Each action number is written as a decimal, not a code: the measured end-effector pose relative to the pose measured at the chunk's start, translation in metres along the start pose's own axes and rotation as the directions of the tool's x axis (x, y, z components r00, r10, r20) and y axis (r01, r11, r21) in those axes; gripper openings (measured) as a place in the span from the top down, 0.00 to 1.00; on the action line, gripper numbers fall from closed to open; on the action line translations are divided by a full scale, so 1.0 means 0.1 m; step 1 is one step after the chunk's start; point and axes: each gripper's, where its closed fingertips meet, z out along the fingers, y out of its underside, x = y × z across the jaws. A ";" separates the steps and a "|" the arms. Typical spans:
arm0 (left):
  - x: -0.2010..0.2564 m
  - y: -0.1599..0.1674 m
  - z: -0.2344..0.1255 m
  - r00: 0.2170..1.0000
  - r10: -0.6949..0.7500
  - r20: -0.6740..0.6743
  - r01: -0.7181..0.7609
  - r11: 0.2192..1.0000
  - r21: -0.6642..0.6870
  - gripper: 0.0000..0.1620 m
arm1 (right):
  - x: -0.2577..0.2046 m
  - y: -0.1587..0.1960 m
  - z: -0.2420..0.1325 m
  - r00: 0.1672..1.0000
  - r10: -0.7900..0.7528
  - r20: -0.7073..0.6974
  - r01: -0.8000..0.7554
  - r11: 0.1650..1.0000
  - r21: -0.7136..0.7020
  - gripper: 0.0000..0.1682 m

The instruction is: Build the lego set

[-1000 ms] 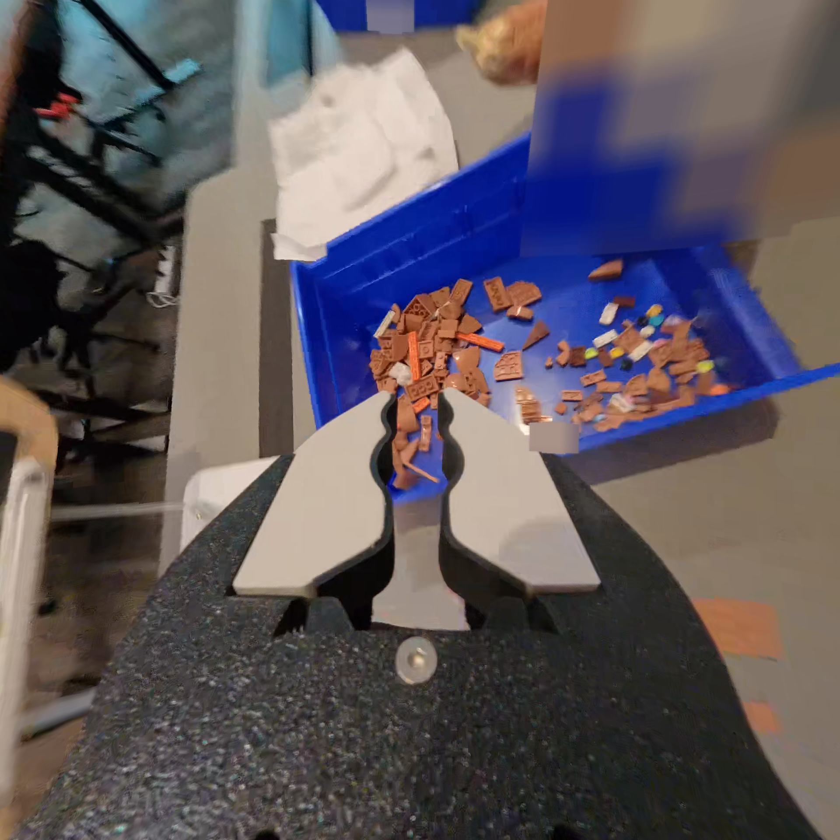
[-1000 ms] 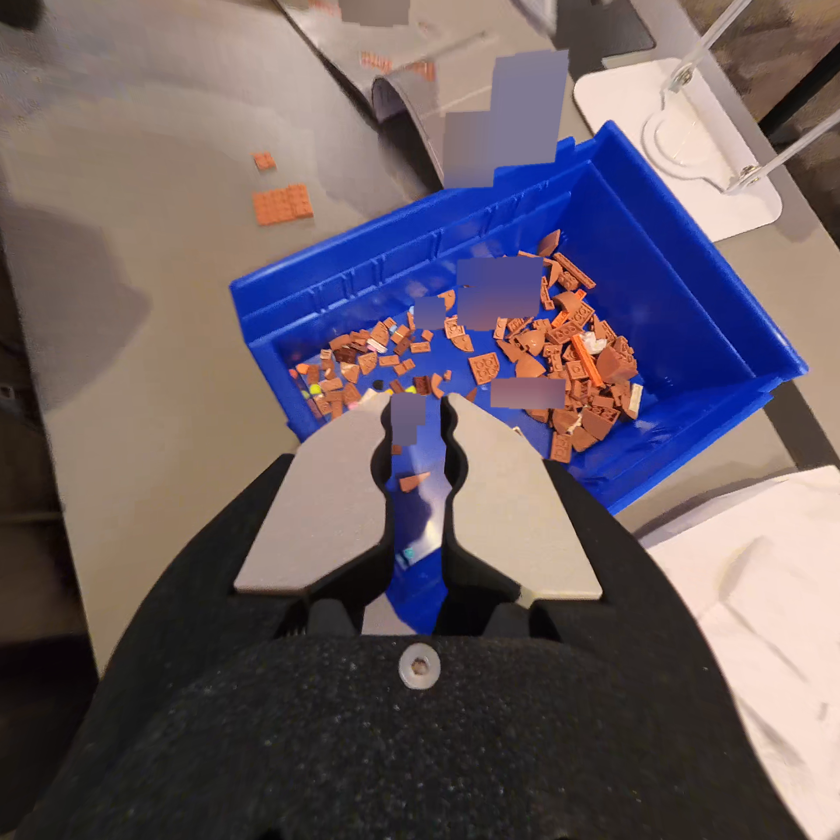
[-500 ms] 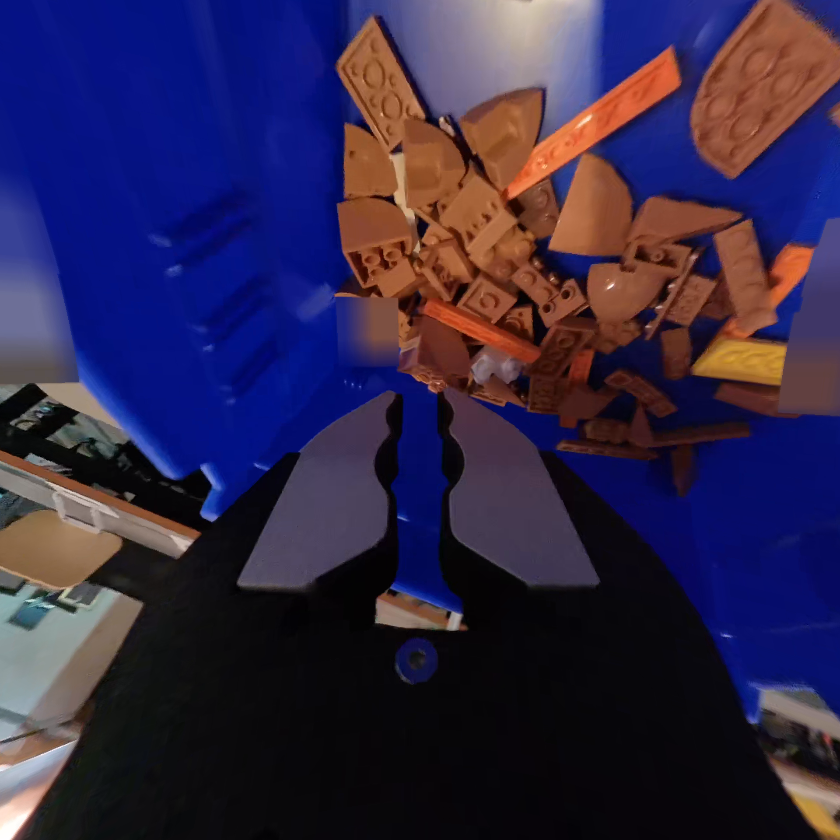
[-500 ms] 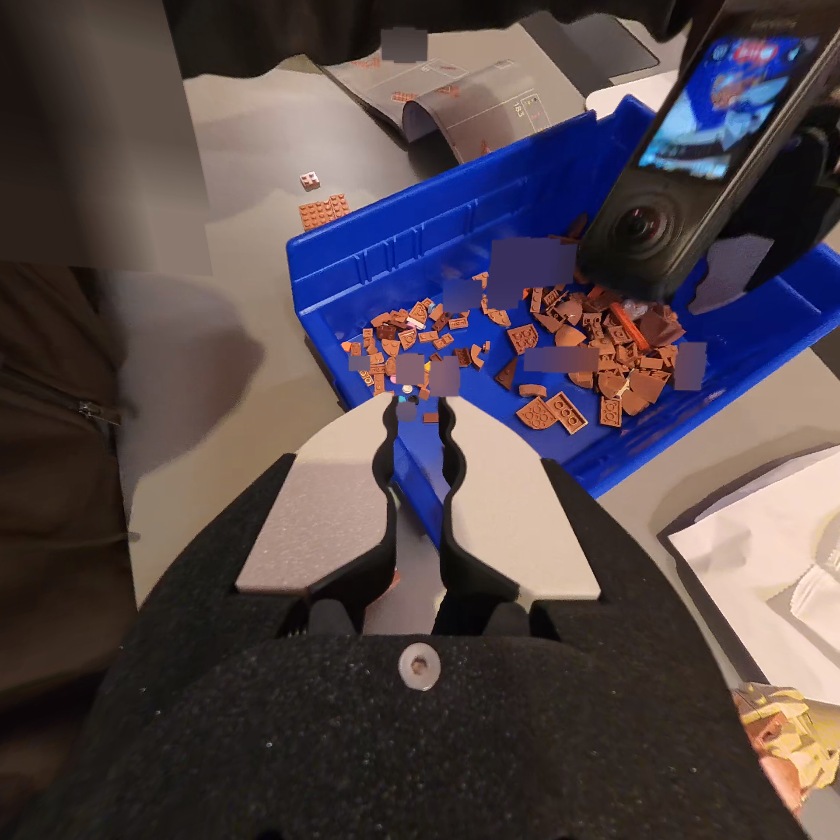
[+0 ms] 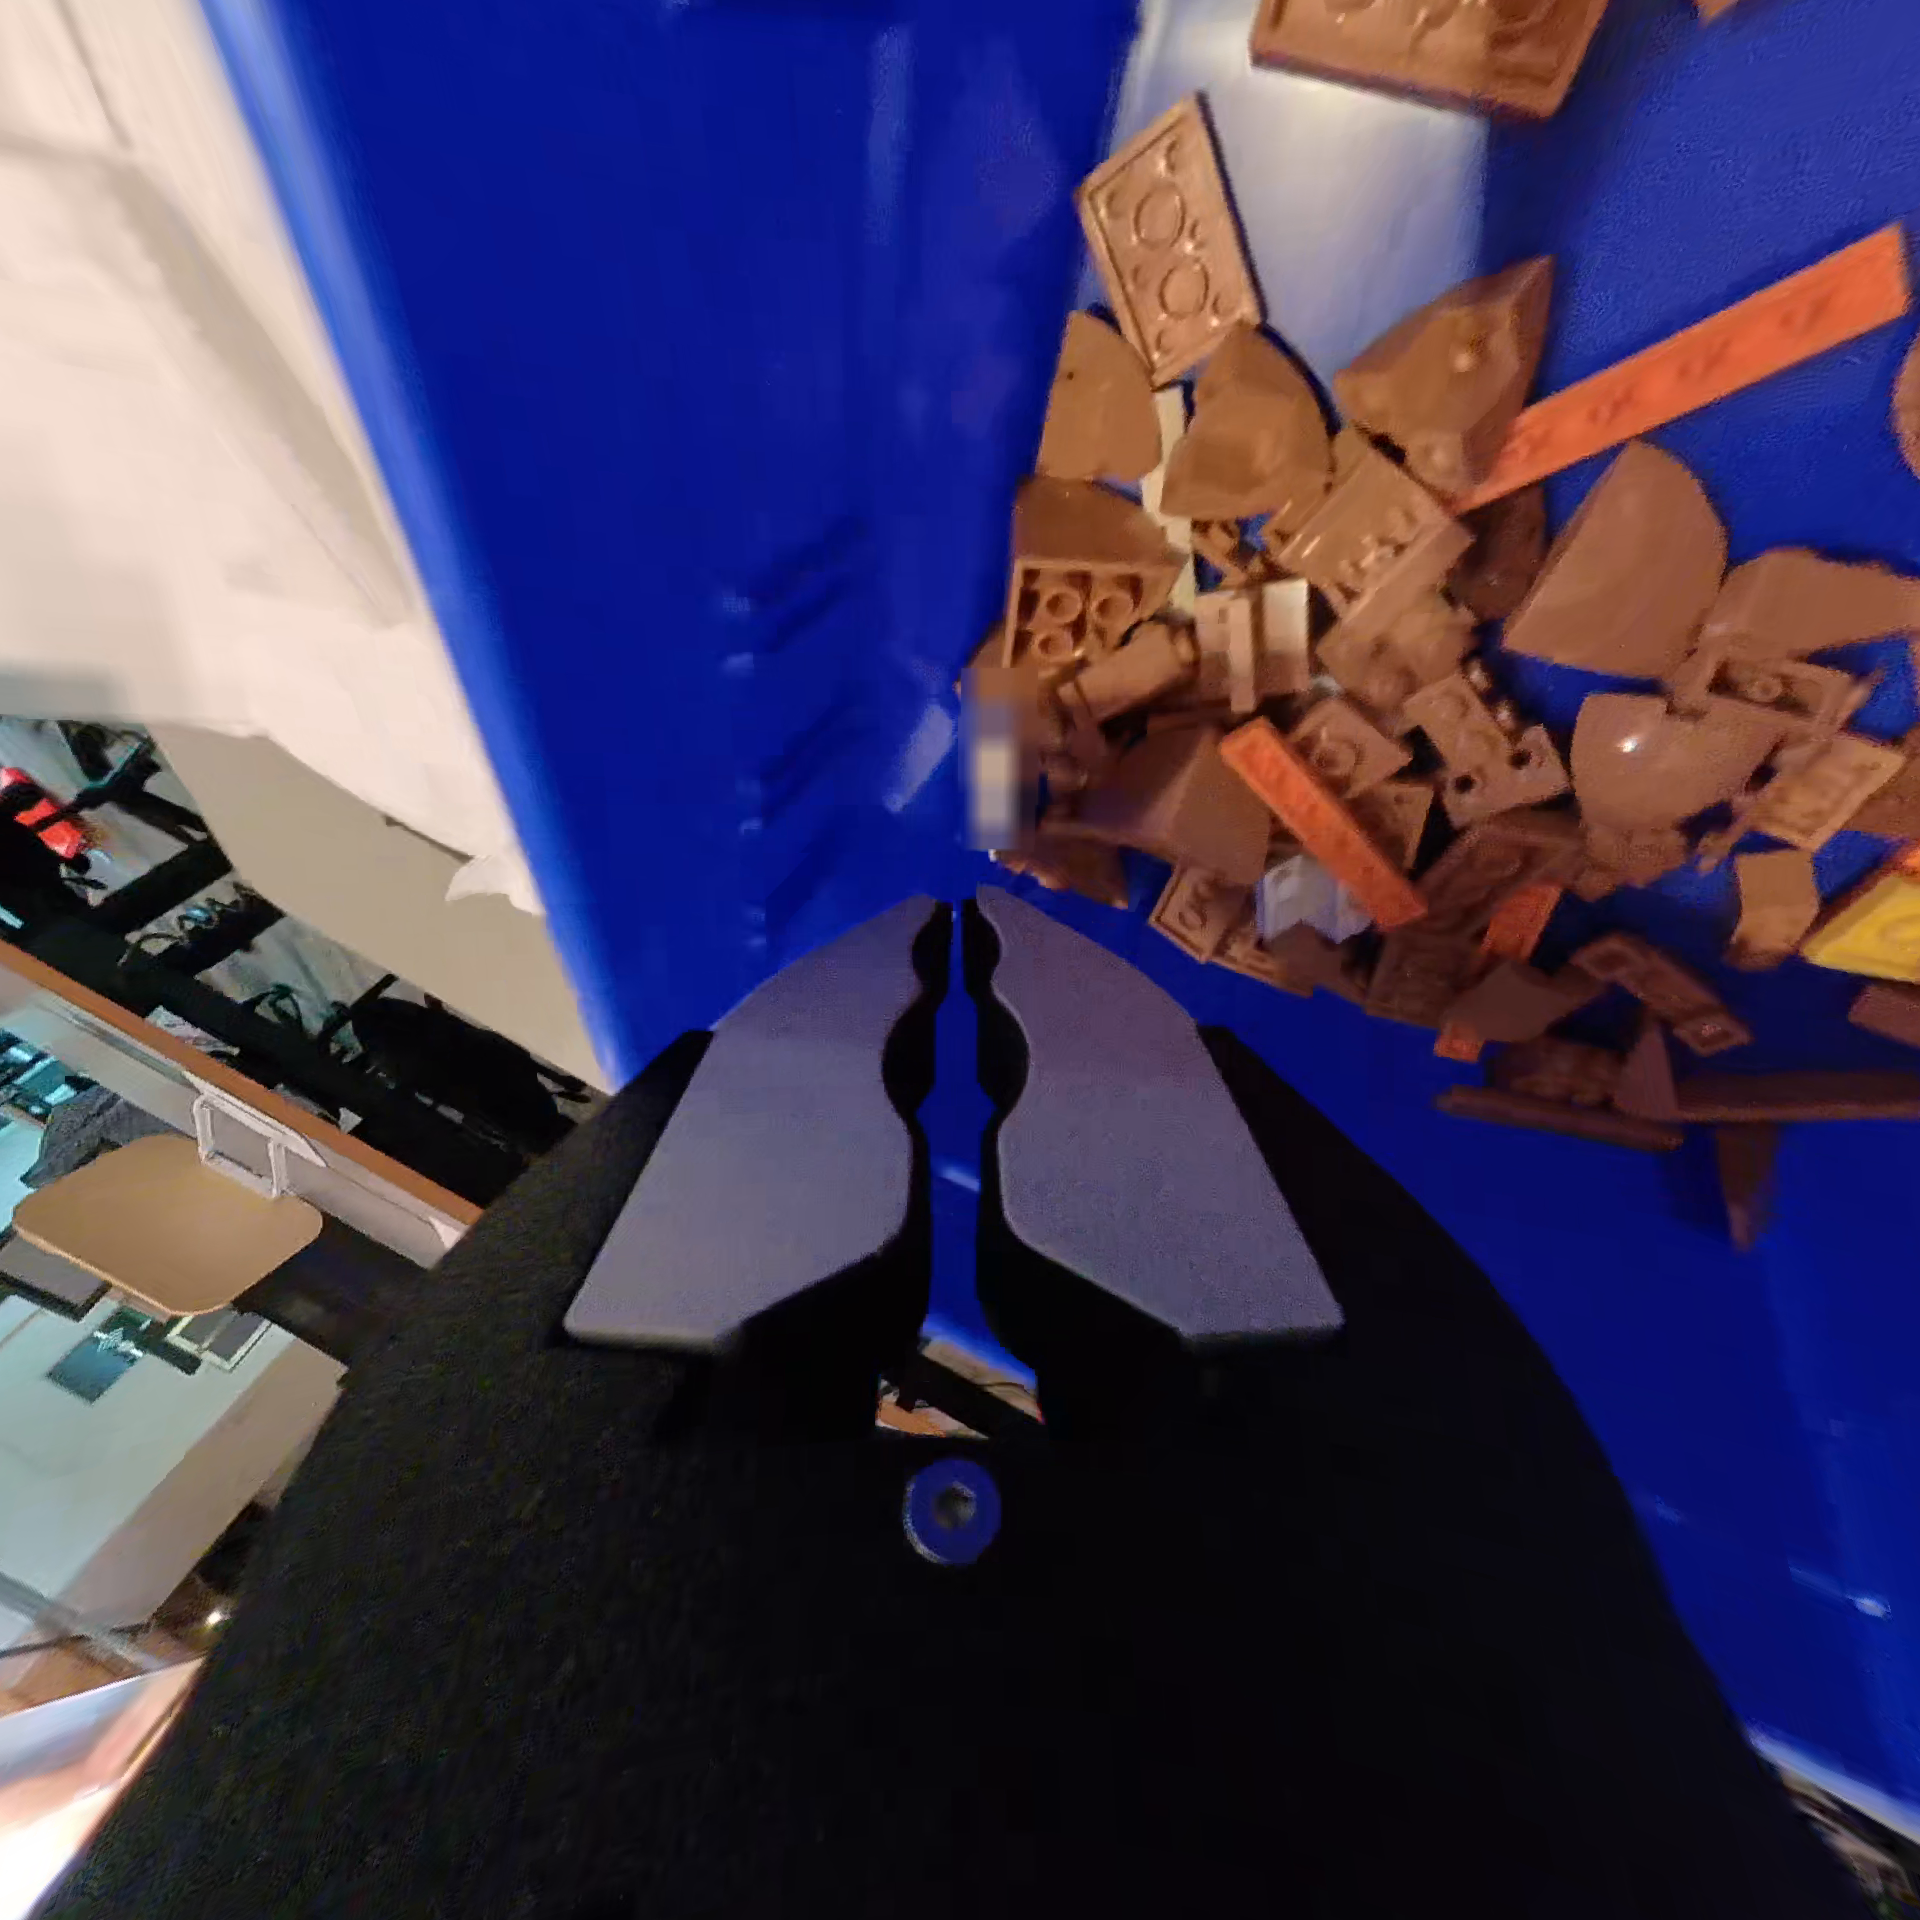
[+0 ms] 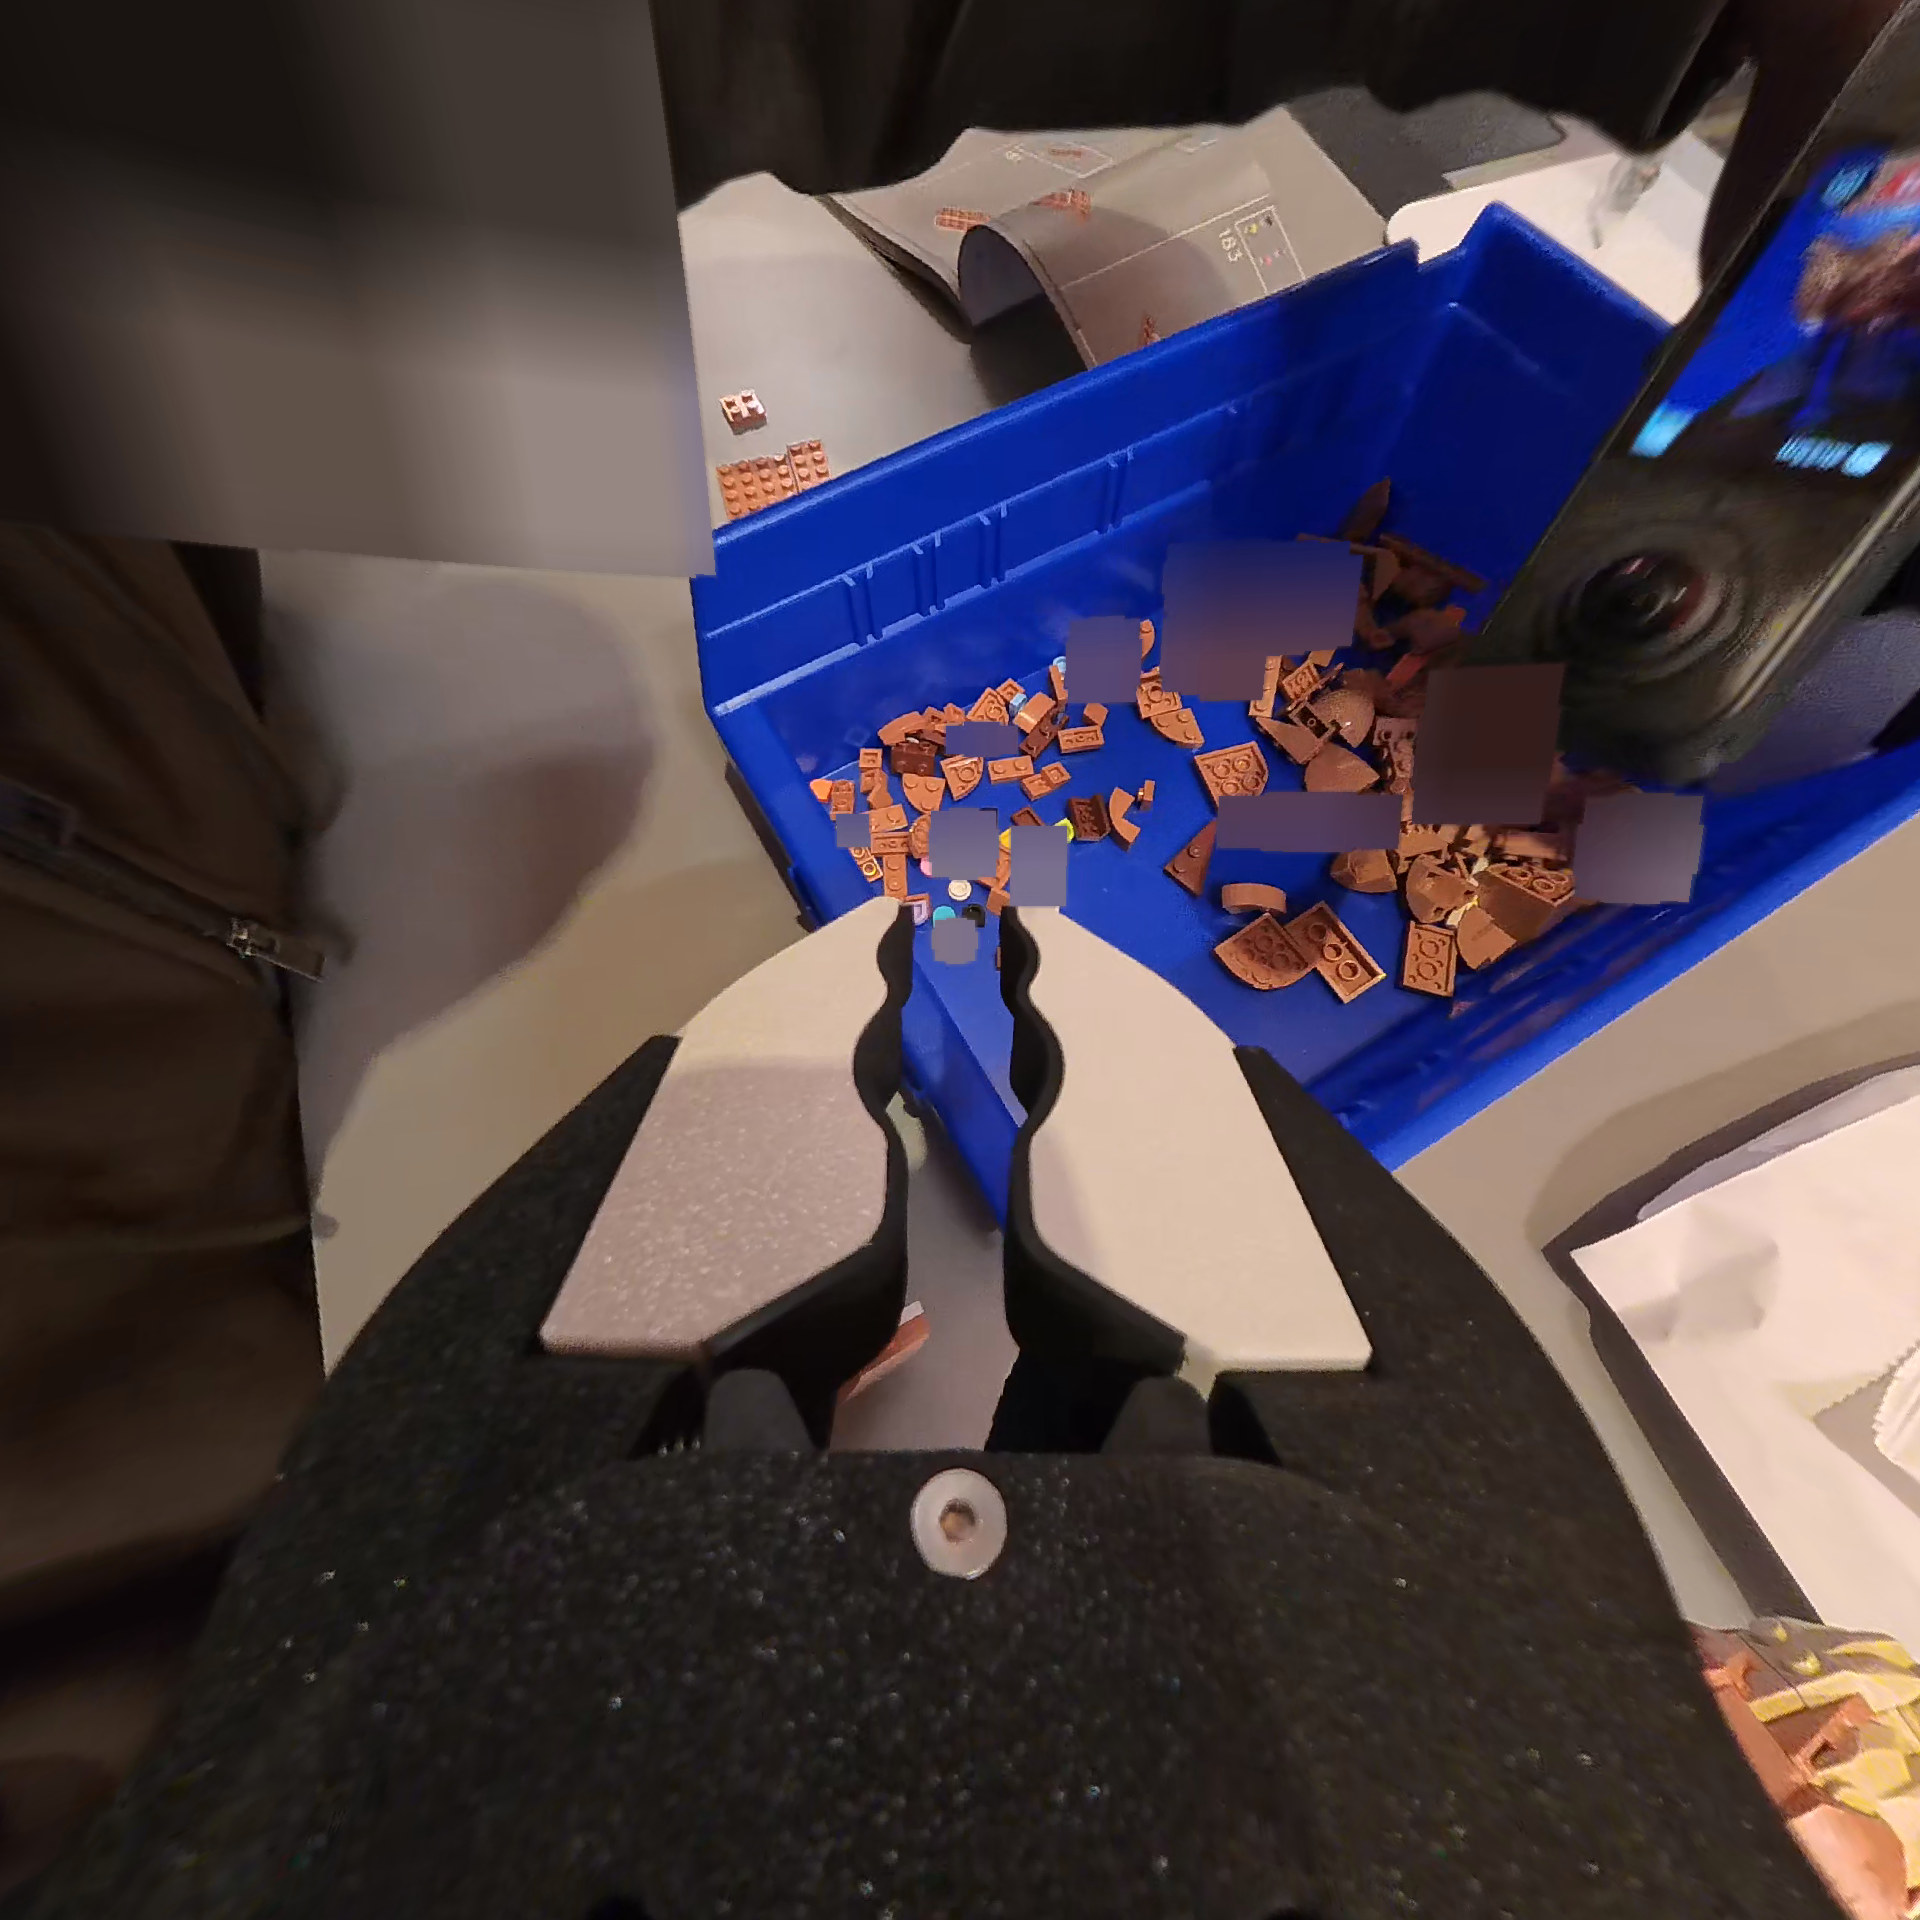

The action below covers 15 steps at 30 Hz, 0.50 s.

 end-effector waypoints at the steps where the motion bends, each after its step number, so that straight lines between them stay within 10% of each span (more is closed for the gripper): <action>1: 0.01 0.03 -0.04 1.000 0.001 -0.006 -0.001 1.000 -0.005 0.98 | 0.01 0.00 0.00 1.000 -0.001 -0.003 0.000 1.000 -0.002 0.91; 15: 0.38 0.15 0.21 0.947 0.260 -0.190 -0.298 0.930 -0.215 0.95 | -0.08 -0.06 -0.03 1.000 -0.015 0.010 0.014 1.000 0.023 0.91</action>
